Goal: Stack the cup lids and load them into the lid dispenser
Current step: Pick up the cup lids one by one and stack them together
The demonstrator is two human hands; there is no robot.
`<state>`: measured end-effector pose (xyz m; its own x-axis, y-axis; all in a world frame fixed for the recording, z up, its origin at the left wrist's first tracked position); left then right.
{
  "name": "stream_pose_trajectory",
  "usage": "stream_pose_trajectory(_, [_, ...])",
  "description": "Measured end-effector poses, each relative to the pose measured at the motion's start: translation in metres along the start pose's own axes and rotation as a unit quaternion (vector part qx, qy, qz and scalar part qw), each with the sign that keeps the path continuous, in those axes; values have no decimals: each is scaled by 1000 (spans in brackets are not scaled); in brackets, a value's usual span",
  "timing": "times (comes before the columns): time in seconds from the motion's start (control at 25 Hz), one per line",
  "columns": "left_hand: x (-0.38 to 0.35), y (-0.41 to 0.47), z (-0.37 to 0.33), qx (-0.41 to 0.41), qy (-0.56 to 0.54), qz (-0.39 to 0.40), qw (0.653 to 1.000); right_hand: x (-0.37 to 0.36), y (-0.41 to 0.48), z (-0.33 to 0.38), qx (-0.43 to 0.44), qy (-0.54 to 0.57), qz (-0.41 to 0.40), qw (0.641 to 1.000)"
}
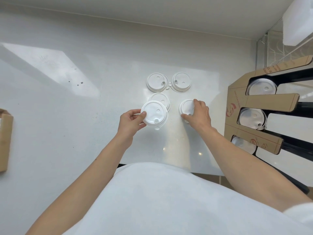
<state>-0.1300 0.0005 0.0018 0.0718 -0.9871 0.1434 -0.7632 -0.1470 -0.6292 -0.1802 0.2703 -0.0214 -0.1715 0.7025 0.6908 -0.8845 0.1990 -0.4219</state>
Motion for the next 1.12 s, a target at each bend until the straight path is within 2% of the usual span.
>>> stream_pose_trajectory(0.16, [5, 3, -3, -5, -4, 3, 1000, -2, -17, 11, 35, 86, -13, 996])
stream_pose_trajectory(0.4, [7, 5, -4, -4, -9, 12, 1000, 6, -59, 44, 135, 204, -5, 970])
stream_pose_trajectory(0.64, [5, 3, -8, 8, -34, 51, 998, -6, -83, 64, 188, 177, 55, 964])
stream_pose_trajectory(1.12, [-1, -11, -19, -10, -96, 172, 980, -12, -95, 90, 235, 134, 92, 958])
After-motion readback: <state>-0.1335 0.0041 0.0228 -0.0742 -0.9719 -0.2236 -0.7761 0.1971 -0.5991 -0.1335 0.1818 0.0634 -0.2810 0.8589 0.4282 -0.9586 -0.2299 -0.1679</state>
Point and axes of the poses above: each hand's wrist, its own y-axis towards the middle knuckle, its own x-axis out of the back of the hand, z = x × y, the point moved 5 cm from there along y, towards the middle knuckle, and after that the axes turned 13 degrees about y, right-handed, at the moved point
